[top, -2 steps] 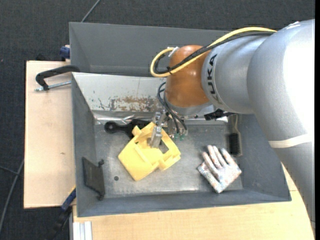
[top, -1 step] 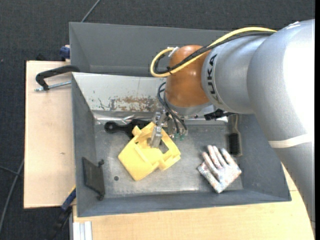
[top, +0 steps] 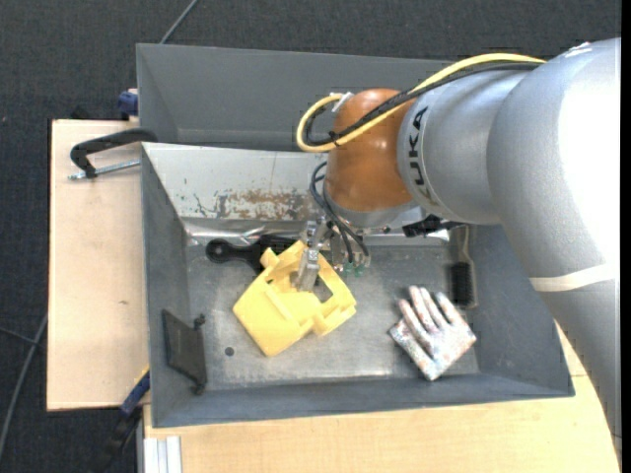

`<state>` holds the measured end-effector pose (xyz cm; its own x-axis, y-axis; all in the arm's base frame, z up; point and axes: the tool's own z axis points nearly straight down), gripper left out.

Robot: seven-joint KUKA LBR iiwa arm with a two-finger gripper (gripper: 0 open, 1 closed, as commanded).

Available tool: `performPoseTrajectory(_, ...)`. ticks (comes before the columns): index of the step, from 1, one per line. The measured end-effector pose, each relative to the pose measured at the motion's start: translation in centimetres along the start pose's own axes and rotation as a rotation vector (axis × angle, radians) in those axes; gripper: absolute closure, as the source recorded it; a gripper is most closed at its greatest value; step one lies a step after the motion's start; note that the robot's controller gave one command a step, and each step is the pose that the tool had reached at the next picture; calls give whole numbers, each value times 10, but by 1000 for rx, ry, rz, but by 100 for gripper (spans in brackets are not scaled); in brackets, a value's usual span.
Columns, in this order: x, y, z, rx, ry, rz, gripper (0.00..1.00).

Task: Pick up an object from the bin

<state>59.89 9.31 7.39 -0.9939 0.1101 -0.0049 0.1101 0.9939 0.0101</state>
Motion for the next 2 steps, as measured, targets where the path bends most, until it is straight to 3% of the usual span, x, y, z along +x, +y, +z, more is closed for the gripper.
performPoseTrajectory(1,7,2,-54,2,3,-16,100)
performPoseTrajectory(2,0,2,-56,-2,-12,-28,100)
